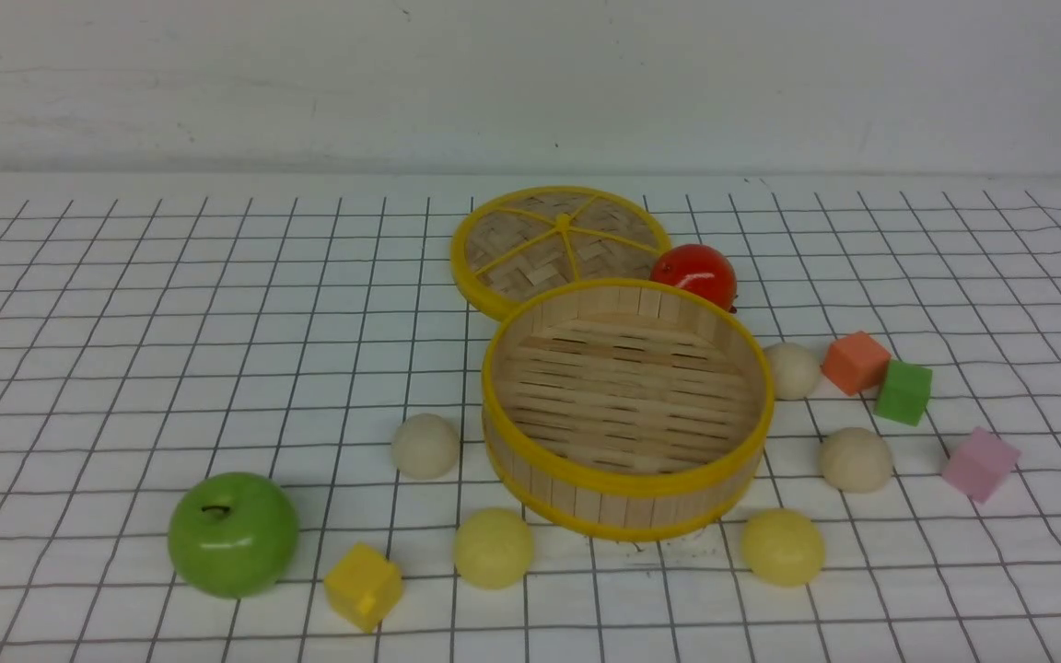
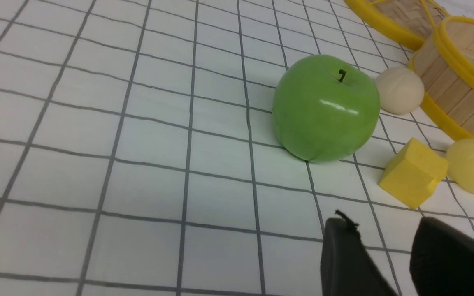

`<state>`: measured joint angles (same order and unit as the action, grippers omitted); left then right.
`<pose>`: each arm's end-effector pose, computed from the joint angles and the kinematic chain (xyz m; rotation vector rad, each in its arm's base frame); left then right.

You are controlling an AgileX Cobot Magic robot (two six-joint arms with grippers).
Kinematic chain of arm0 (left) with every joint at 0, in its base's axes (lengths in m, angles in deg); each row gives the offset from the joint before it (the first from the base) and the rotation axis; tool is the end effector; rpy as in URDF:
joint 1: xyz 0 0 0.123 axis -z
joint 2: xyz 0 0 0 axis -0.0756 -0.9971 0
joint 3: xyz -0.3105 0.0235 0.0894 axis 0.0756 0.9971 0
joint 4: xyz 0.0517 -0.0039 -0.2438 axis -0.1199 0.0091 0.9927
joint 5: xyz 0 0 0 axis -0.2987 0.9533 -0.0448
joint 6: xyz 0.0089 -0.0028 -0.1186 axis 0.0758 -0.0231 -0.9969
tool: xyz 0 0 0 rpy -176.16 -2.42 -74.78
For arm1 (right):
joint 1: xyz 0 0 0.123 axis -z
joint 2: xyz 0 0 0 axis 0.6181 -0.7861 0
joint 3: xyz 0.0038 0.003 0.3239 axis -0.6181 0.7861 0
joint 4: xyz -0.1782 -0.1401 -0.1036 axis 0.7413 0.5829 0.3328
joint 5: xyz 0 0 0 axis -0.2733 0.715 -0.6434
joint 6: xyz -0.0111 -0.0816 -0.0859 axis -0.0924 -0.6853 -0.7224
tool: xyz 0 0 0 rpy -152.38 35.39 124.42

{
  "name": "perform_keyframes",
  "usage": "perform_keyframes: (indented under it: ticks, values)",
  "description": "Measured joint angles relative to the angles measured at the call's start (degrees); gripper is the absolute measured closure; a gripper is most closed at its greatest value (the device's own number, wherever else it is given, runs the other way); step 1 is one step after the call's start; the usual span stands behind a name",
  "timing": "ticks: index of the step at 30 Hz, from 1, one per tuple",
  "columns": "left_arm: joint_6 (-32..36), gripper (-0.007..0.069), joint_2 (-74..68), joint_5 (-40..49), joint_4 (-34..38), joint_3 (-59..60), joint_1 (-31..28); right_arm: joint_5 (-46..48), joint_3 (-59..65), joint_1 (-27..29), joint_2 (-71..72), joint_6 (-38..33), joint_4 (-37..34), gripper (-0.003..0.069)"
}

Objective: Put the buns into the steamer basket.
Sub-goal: Use the left arm to grab a steamed stuffed bun

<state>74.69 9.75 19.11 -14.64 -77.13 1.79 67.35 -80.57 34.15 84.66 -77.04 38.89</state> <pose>0.0365 -0.0096 0.1604 -0.1947 1.8870 -0.3538 0.0365 0.0058 0.1640 -0.0006 1.8823 0.1358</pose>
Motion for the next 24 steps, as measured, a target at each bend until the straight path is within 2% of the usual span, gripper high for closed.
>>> perform_keyframes:
  ticks: [7,10,14,19,23,24]
  values:
    - [-0.35,0.0387,0.00,-0.63,0.64,0.00,0.00,0.00,0.00,0.00,0.00,0.00,0.00,0.0418]
    - [-2.82,0.0387,0.00,-2.16,5.27,0.00,0.00,0.00,0.00,0.00,0.00,0.00,0.00,0.0418]
    - [-9.41,0.0387,0.00,-8.39,20.27,0.00,0.00,0.00,0.00,0.00,0.00,0.00,0.00,0.0418]
    - [-10.22,0.0392,0.00,-16.46,26.69,0.00,0.00,0.00,0.00,0.00,0.00,0.00,0.11,0.0418]
    - [-10.27,0.0453,0.00,-15.29,27.30,-1.72,0.00,0.00,0.00,0.00,0.00,0.00,0.11,0.0418]
    - [-9.12,0.0514,0.00,-10.76,26.94,-5.24,0.00,0.00,0.00,0.00,0.00,0.00,0.11,0.0418]
